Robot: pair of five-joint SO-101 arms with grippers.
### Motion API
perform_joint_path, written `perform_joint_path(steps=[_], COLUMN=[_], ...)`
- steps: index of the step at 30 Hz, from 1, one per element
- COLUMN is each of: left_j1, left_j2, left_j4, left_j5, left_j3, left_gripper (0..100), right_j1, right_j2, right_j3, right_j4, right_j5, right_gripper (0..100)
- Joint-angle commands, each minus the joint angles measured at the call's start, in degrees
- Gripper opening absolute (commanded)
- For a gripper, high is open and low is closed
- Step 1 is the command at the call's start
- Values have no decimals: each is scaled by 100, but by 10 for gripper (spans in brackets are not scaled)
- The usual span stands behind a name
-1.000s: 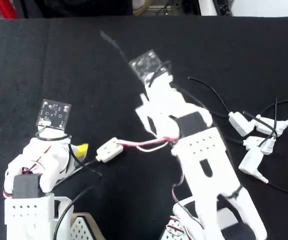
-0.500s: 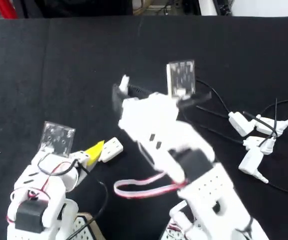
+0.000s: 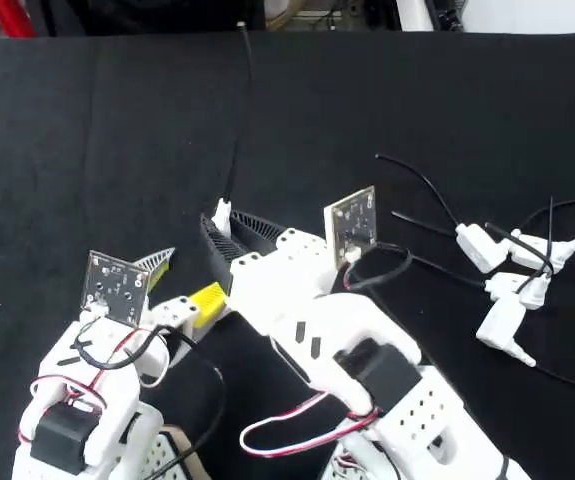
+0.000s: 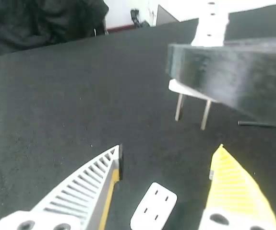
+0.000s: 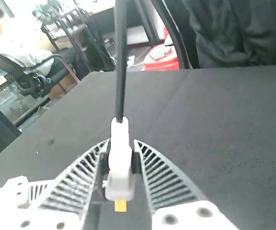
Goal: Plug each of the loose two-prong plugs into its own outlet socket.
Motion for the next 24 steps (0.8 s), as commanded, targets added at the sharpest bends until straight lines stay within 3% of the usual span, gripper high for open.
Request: perform_joint_path(steps=[1, 7, 13, 24], left_j1=[-110, -145, -699, -787], left_j2=[0, 9, 18, 18], left_j4=[-176, -589, -1319, -1275], left_j5=[53, 211, 211, 202], left_j3=[-470, -330, 321, 400], left_gripper=[299, 299, 299, 299], right_j1=[-44, -53, -123, -176], right_j2=[-110, -110, -110, -48], right_j3=[66, 40, -321, -497], right_j4=[0, 396, 1125, 1433], right_j5=[79, 62, 44, 70], right_gripper=[12, 12, 12, 12])
